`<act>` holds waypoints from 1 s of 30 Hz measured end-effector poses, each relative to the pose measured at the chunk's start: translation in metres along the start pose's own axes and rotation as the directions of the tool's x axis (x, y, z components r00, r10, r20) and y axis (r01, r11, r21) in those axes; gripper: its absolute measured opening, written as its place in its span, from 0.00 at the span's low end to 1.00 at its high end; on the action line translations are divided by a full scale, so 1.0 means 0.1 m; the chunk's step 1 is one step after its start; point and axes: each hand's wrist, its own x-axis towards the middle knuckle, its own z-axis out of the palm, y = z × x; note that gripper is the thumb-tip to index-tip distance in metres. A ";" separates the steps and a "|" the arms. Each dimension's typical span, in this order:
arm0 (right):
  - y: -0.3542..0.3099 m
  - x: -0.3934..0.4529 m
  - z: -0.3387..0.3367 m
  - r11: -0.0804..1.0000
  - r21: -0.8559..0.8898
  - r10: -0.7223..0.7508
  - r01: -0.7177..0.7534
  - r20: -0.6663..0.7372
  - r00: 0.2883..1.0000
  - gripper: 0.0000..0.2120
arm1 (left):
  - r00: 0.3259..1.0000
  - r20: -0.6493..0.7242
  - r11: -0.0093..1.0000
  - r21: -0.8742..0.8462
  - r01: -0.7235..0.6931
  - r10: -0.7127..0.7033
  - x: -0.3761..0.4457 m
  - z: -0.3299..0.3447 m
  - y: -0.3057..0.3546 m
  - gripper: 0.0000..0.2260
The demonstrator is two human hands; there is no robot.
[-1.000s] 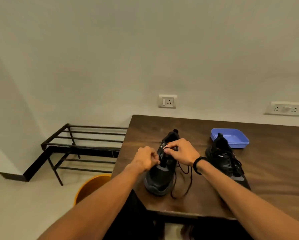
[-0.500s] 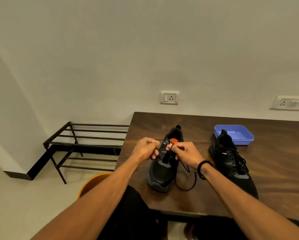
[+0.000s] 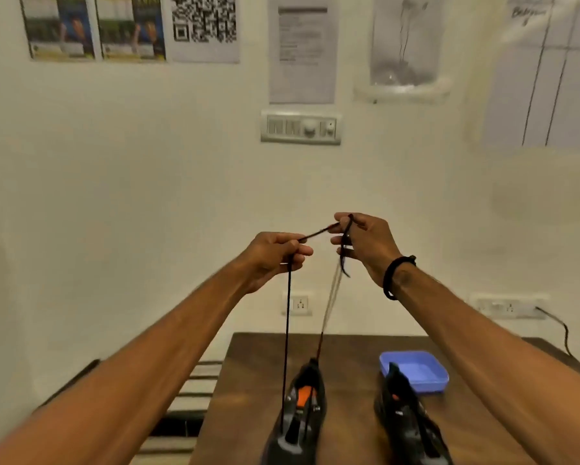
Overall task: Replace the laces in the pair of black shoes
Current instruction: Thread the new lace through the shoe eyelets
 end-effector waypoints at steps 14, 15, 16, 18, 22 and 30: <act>-1.45 0.14 0.11 0.991 -0.049 -0.124 0.121 -0.075 0.989 0.10 | 0.891 -0.272 0.932 0.099 -0.350 0.363 0.10 0.16 1.27 0.10; -1.55 0.15 0.11 0.988 -0.064 -0.145 0.141 -0.060 0.988 0.08 | 0.881 -0.275 0.923 0.127 -0.364 0.386 0.09 0.18 1.37 0.09; -1.58 0.14 0.13 0.986 -0.078 -0.152 0.149 -0.037 0.988 0.08 | 0.876 -0.274 0.918 0.148 -0.369 0.396 0.10 0.20 1.40 0.09; -1.63 0.13 0.15 0.981 -0.116 -0.153 0.153 0.003 0.988 0.09 | 0.874 -0.263 0.910 0.191 -0.367 0.408 0.09 0.22 1.48 0.09; -1.53 0.05 0.16 0.982 -0.147 -0.120 0.121 0.015 0.993 0.09 | 0.810 -0.299 0.846 0.356 -0.396 0.505 0.03 0.25 1.48 0.08; -0.54 -0.35 0.26 0.982 -0.125 0.165 -0.144 0.179 0.970 0.10 | 0.899 -0.206 0.857 0.441 -0.266 0.386 -0.18 0.26 1.00 0.04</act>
